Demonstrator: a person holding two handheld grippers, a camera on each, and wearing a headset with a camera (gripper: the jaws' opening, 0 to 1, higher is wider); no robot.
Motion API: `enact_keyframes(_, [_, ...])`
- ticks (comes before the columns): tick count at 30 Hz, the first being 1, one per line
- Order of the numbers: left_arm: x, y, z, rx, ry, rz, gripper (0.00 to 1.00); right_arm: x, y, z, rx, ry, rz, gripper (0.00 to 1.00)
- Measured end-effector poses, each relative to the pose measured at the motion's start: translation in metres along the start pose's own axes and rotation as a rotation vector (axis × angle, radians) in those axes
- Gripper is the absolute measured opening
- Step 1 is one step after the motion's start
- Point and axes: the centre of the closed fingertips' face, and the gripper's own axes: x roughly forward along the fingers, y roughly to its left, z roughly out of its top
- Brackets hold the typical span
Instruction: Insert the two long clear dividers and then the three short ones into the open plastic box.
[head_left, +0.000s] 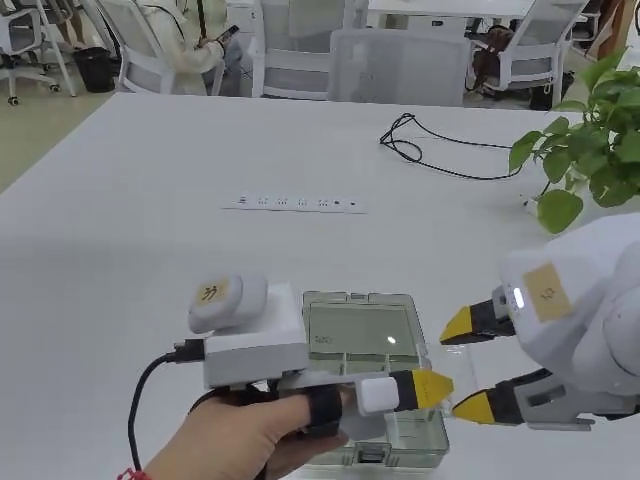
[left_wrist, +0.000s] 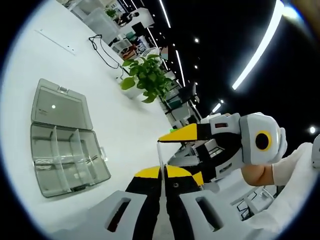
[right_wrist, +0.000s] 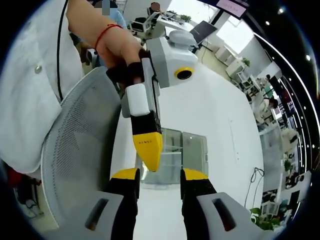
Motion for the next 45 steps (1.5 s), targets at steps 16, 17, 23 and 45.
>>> enact_keyframes(16, [-0.014, -0.014, -0.016, 0.524, 0.126, -0.084, 0.0, -0.028, -0.002, 0.015, 0.227, -0.201, 0.232, 0.22])
enact_keyframes(17, [-0.014, -0.015, -0.016, 0.555, 0.123, -0.092, 0.0, -0.029, 0.0, 0.014, 0.229, -0.205, 0.257, 0.21])
enact_keyframes(23, [-0.02, -0.029, -0.024, 0.681, 0.149, -0.169, 0.0, -0.032, 0.011, 0.017, 0.244, -0.223, 0.346, 0.16])
enact_keyframes(45, [-0.022, -0.038, -0.032, 0.784, 0.151, -0.23, 0.0, -0.032, 0.039, 0.028, 0.263, -0.254, 0.477, 0.03])
